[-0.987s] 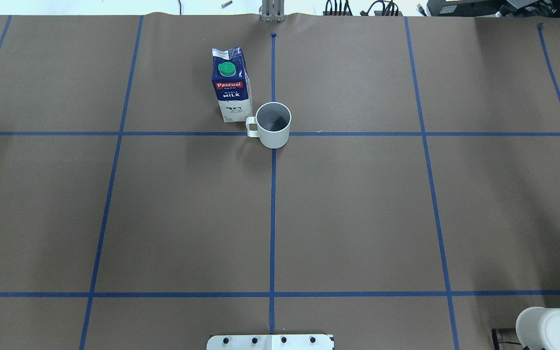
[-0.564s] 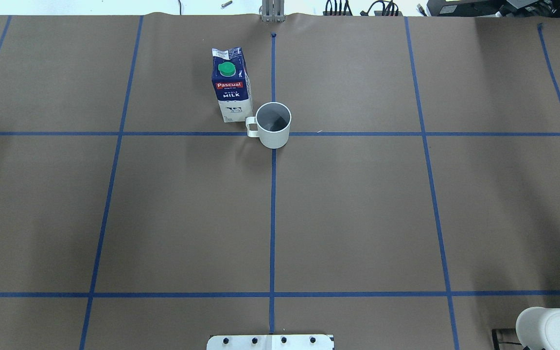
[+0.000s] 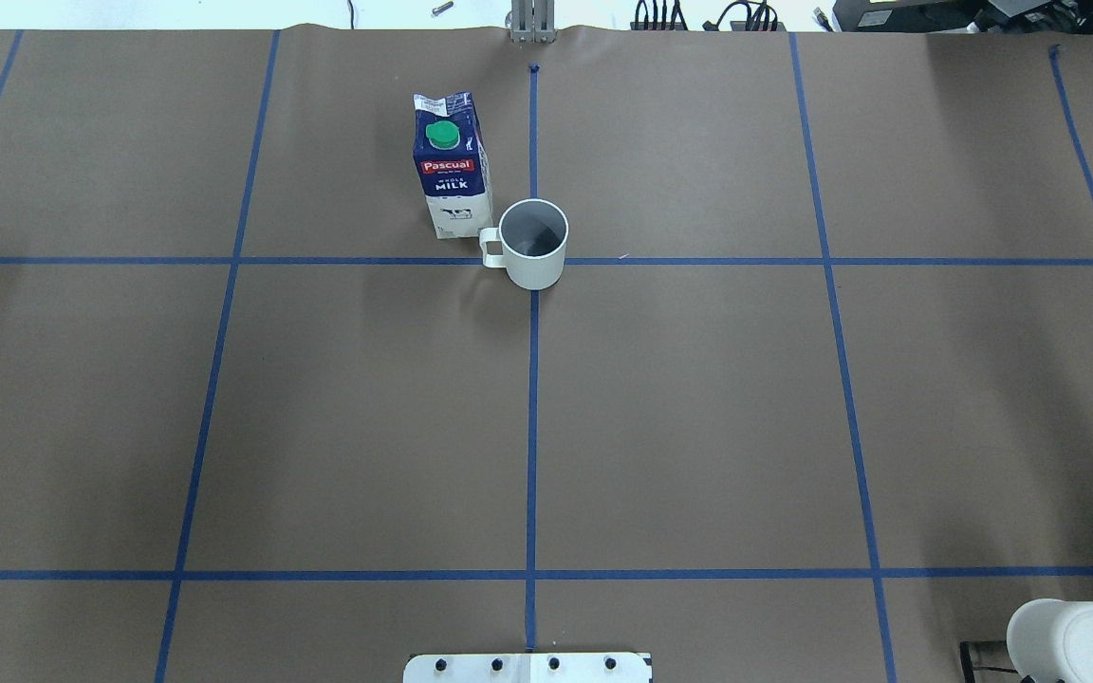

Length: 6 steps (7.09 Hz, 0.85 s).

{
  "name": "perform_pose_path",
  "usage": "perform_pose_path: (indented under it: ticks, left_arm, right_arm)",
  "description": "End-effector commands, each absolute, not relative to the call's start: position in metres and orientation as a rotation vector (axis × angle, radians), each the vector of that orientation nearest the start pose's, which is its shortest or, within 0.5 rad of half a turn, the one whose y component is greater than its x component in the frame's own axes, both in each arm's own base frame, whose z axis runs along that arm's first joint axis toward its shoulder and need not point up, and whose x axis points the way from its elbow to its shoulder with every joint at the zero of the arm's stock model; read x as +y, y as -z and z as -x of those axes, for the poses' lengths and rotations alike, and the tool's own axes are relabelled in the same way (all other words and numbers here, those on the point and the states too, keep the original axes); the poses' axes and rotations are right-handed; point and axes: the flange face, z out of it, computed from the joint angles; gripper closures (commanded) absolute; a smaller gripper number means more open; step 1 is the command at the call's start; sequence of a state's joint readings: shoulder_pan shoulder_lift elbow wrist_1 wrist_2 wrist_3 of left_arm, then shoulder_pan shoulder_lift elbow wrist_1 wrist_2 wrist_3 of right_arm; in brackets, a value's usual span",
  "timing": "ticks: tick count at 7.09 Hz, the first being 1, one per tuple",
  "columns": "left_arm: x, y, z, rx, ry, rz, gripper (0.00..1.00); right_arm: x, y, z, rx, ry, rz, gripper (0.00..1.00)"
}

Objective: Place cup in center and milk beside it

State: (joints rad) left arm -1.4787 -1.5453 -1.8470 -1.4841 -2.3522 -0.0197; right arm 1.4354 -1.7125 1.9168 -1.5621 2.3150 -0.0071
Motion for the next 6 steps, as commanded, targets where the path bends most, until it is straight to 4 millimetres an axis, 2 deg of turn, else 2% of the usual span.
perform_pose_path:
  ticks: [1,3,6]
  left_arm:
    - [-0.483,-0.543,0.023,0.786,-0.123,-0.111,0.01]
    - [-0.482,-0.545,0.024,0.786,-0.119,-0.107,0.01]
    - [-0.473,-0.562,0.025,0.782,-0.105,-0.076,0.01]
  right_arm:
    - [-0.439,-0.558,-0.007,-0.756,0.212,-0.16,0.0]
    - [-0.442,-0.563,-0.007,-0.754,0.209,-0.152,0.0]
    - [-0.446,-0.561,-0.007,-0.754,0.213,-0.159,0.0]
